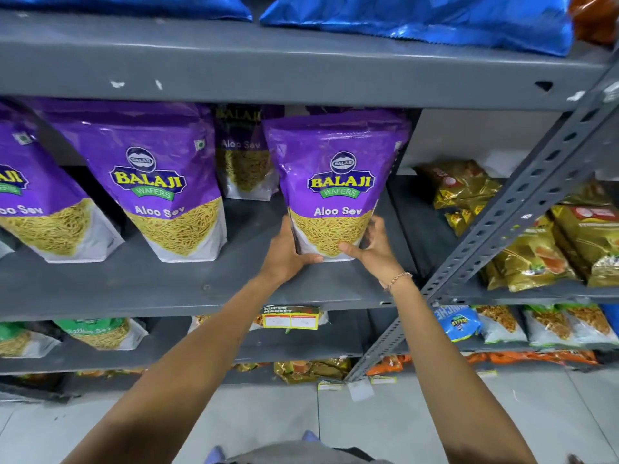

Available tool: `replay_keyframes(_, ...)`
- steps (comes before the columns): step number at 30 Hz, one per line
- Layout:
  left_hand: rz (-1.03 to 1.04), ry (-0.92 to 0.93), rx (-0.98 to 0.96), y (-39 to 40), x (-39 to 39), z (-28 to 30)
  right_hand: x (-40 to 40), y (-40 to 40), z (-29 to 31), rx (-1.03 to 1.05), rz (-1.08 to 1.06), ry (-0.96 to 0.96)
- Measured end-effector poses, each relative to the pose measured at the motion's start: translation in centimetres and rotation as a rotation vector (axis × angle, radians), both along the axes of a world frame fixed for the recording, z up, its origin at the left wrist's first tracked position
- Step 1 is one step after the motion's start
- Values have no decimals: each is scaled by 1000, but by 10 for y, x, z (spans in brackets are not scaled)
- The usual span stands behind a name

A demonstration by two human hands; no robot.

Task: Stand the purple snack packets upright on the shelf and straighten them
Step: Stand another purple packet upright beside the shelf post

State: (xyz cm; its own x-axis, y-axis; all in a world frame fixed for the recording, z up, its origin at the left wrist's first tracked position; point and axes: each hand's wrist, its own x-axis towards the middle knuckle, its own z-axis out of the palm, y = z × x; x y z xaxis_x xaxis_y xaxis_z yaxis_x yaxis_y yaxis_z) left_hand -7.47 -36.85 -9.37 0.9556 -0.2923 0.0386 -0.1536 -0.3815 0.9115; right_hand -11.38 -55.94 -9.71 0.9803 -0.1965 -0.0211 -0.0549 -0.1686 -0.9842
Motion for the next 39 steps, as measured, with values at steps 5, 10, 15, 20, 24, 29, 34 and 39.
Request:
replay_keyframes(5, -9, 5, 5, -37, -7, -4, -11, -30, -8, 46, -32, 55)
replay_keyframes(10, 10, 18, 1, -47, -8, -6, -14, -24, 9, 389, -218, -81)
replay_keyframes(15, -20, 37, -5, -51, -8, -3, -7, -19, 13, 305, -561, -102)
replay_keyframes(20, -42, 56, 0, -55, -10, -2, -3, -17, 23, 385, -833, -91)
replay_keyframes(24, -41, 57, -7, -55, -10, -3, -7, -12, 37, 181, -774, -143)
replay_keyframes(29, -36, 58, -14, -56, -9, -7, -21, 2, 122, -508, -642, -825)
replay_keyframes(34, -52, 54, 0, -55, -6, -7, 11, 5, 169, -1000, -562, -701)
replay_keyframes(39, -68, 65, 5, -54, -2, -8, 19, -1, 179, -893, -524, -640)
